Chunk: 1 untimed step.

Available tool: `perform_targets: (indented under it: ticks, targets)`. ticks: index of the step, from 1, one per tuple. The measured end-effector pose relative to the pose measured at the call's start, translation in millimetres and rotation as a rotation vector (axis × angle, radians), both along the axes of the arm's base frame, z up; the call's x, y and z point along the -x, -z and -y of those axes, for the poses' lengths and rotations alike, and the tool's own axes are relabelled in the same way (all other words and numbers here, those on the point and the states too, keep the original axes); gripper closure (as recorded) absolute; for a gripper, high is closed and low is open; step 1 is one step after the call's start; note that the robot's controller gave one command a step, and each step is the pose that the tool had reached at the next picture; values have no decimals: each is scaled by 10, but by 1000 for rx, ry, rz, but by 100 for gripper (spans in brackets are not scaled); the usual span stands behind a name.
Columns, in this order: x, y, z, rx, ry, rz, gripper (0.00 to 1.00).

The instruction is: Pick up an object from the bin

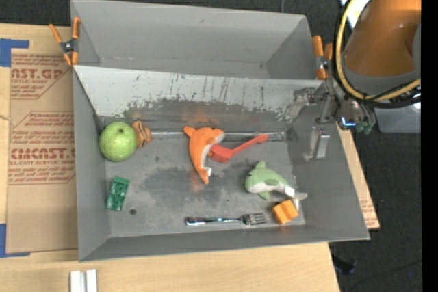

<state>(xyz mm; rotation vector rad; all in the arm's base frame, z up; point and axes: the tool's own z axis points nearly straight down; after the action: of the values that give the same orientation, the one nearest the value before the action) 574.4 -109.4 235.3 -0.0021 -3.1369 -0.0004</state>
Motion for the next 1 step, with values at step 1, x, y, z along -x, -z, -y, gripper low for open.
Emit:
perform_targets:
  ticks: [1]
  targets:
    - [-12, -47, -7, 2, -1, 9, 0]
